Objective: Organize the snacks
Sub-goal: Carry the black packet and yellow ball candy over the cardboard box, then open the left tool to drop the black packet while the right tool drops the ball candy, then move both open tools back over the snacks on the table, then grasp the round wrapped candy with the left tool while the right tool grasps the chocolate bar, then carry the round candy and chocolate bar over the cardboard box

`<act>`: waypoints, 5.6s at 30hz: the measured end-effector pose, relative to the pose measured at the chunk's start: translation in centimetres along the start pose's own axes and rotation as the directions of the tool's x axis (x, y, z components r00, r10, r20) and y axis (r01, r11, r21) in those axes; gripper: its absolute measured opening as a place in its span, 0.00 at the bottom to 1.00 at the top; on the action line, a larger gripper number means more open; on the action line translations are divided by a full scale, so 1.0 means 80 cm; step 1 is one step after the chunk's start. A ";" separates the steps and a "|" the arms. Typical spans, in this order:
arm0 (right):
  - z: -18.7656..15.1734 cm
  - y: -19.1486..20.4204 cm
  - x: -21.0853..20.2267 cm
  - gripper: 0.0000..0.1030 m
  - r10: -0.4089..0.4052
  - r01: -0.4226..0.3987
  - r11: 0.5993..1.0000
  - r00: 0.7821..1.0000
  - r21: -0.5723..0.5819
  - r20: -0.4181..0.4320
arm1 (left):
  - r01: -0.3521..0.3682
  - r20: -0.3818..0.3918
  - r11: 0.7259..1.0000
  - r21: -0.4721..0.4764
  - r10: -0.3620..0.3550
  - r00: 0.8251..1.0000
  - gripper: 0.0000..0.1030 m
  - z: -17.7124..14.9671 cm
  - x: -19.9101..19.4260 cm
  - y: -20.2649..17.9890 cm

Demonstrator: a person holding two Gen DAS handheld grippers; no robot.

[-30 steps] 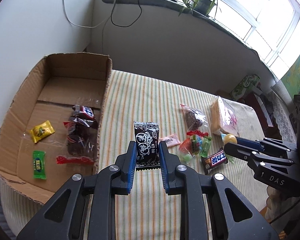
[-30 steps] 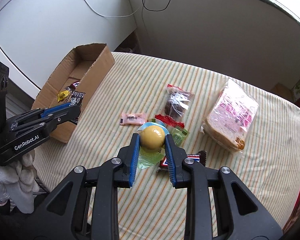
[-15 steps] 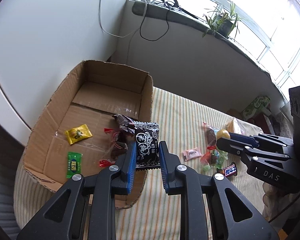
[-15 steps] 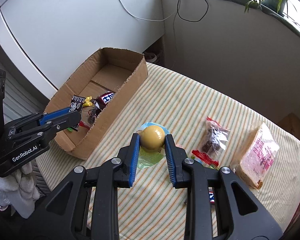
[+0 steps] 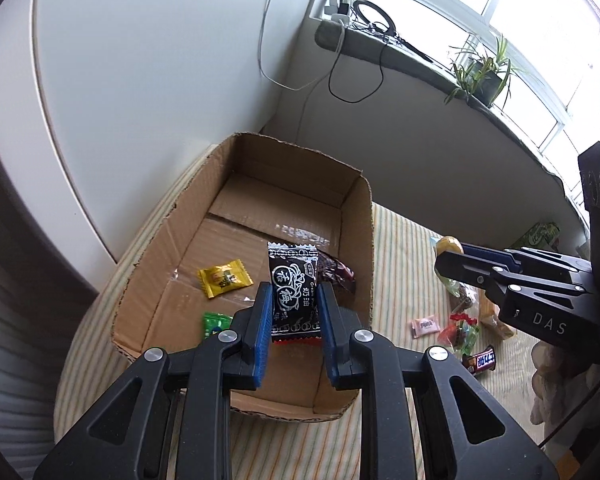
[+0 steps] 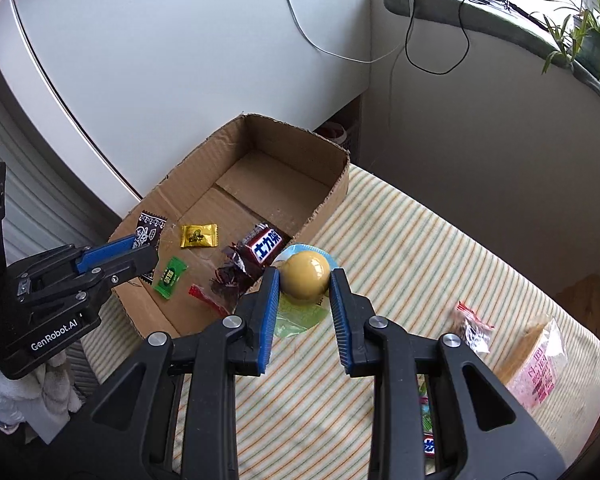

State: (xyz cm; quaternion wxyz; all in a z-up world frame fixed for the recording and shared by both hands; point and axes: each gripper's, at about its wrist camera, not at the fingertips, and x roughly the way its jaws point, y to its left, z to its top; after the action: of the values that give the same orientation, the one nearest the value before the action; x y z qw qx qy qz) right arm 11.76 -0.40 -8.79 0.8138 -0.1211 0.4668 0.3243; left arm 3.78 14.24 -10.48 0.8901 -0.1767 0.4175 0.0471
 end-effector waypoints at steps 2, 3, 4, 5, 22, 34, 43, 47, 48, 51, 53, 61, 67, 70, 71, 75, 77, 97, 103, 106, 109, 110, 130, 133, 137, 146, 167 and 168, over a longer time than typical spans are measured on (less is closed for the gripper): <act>0.008 0.004 0.005 0.26 0.003 -0.003 1.000 1.000 -0.014 0.001 | -0.010 0.004 1.000 -0.008 0.010 1.000 0.20 0.001 -0.001 0.007; 0.012 0.006 0.008 0.26 0.003 -0.003 1.000 1.000 -0.020 0.002 | -0.013 0.004 1.000 -0.012 0.013 1.000 0.20 0.002 -0.001 0.010; 0.015 0.008 0.011 0.26 0.004 -0.004 1.000 1.000 -0.026 0.001 | -0.017 0.005 1.000 -0.015 0.017 1.000 0.20 0.002 -0.001 0.012; 0.020 0.010 0.015 0.26 0.005 -0.005 0.999 1.000 -0.032 0.000 | -0.021 0.005 1.000 -0.017 0.021 1.000 0.20 0.003 0.000 0.015; 0.056 0.018 0.083 0.26 0.003 -0.006 0.999 0.998 -0.045 -0.063 | -0.058 -0.023 0.996 -0.060 0.057 0.998 0.20 0.016 0.024 0.040; 0.060 0.014 0.103 0.26 0.005 -0.009 0.999 0.995 -0.049 -0.096 | -0.057 -0.046 0.996 -0.067 0.054 0.997 0.20 0.019 0.035 0.042; 0.062 0.010 0.096 0.41 0.004 -0.007 0.999 0.997 -0.043 -0.076 | -0.068 -0.057 0.996 -0.059 0.065 0.996 0.26 0.022 0.039 0.038; 0.062 0.007 0.090 0.43 -0.002 -0.001 0.999 0.997 -0.037 -0.074 | -0.066 -0.051 0.996 -0.057 0.063 0.997 0.32 0.022 0.037 0.036; 0.061 0.006 0.087 0.49 -0.002 -0.001 0.999 0.998 -0.035 -0.069 | -0.066 -0.051 0.996 -0.055 0.063 0.997 0.36 0.022 0.037 0.036; 0.060 0.002 0.077 0.56 -0.005 0.004 1.000 0.999 -0.026 -0.053 | -0.068 -0.043 0.997 -0.049 0.065 0.997 0.39 0.022 0.035 0.034; 0.058 0.000 0.069 0.56 -0.003 0.002 1.000 0.999 -0.020 -0.048 | -0.063 -0.042 0.997 -0.048 0.061 0.997 0.39 0.022 0.034 0.032; 0.045 -0.023 0.039 0.63 -0.019 0.019 1.000 1.000 0.021 -0.020 | -0.032 -0.036 0.999 -0.030 0.031 0.999 0.39 0.023 0.028 0.013; 0.022 -0.058 0.009 0.68 -0.048 0.049 0.995 0.999 0.088 -0.011 | 0.004 -0.035 1.000 0.003 -0.004 0.999 0.39 0.021 0.025 -0.008; 0.006 -0.082 -0.009 0.69 -0.071 0.071 0.989 0.997 0.129 -0.008 | 0.029 -0.038 0.999 0.019 -0.028 0.999 0.39 0.020 0.026 -0.021; 0.002 -0.090 -0.015 0.69 -0.079 0.079 0.987 0.997 0.141 -0.008 | 0.037 -0.040 0.999 0.025 -0.036 0.999 0.39 0.019 0.026 -0.025; -0.025 -0.125 -0.042 0.69 -0.109 0.108 0.973 0.994 0.206 -0.009 | 0.075 -0.051 0.995 0.063 -0.072 0.996 0.39 0.015 0.029 -0.048; -0.041 -0.144 -0.054 0.69 -0.124 0.125 0.963 0.992 0.241 -0.016 | 0.103 -0.066 0.991 0.083 -0.098 0.993 0.39 0.012 0.032 -0.061; -0.171 -0.167 -0.079 0.69 -0.102 0.120 0.979 0.988 0.165 -0.115 | 0.310 -0.285 0.907 0.285 -0.228 0.931 0.39 -0.041 0.084 -0.192; -0.175 -0.156 -0.065 0.69 -0.075 0.074 0.997 0.986 -0.016 -0.147 | 0.331 -0.340 0.894 0.302 -0.223 0.914 0.39 -0.056 0.105 -0.220; -0.173 -0.157 -0.060 0.69 -0.057 0.046 0.996 0.986 -0.070 -0.156 | 0.329 -0.355 0.893 0.309 -0.213 0.910 0.39 -0.061 0.114 -0.227; -0.172 -0.154 -0.053 0.69 -0.029 0.007 0.991 0.986 -0.131 -0.166 | 0.335 -0.373 0.889 0.312 -0.210 0.904 0.39 -0.065 0.122 -0.235; -0.171 -0.154 -0.050 0.69 -0.019 -0.007 0.989 0.985 -0.151 -0.171 | 0.331 -0.373 0.887 0.321 -0.202 0.905 0.39 -0.067 0.124 -0.238; -0.174 -0.160 0.004 0.55 0.105 -0.175 0.930 0.969 -0.325 -0.224 | 0.246 -0.294 0.884 0.398 -0.131 0.947 0.39 -0.089 0.158 -0.267; -0.176 -0.160 0.004 0.43 0.116 -0.188 0.927 0.966 -0.326 -0.229 | 0.239 -0.276 0.874 0.423 -0.127 0.953 0.39 -0.095 0.156 -0.272; -0.178 -0.161 0.003 0.38 0.132 -0.201 0.928 0.965 -0.313 -0.227 | 0.230 -0.258 0.864 0.448 -0.122 0.959 0.37 -0.100 0.155 -0.274; -0.187 -0.175 -0.023 0.29 0.139 -0.190 0.947 0.970 -0.261 -0.200 | 0.241 -0.247 0.881 0.408 -0.147 0.958 0.33 -0.099 0.146 -0.255; -0.167 -0.169 -0.063 0.29 0.044 -0.059 0.991 0.991 -0.116 -0.128 | 0.294 -0.218 0.871 0.393 -0.222 0.950 0.33 -0.060 0.087 -0.227; -0.165 -0.166 -0.066 0.29 0.041 -0.055 0.992 0.991 -0.112 -0.127 | 0.293 -0.216 0.873 0.390 -0.223 0.951 0.33 -0.057 0.085 -0.226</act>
State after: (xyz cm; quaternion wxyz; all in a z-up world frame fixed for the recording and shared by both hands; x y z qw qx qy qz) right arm 9.43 -19.28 -12.83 0.7668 -0.1763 0.4998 0.3621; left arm 9.05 -4.70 -13.37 0.8678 -0.0401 0.4625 -0.1773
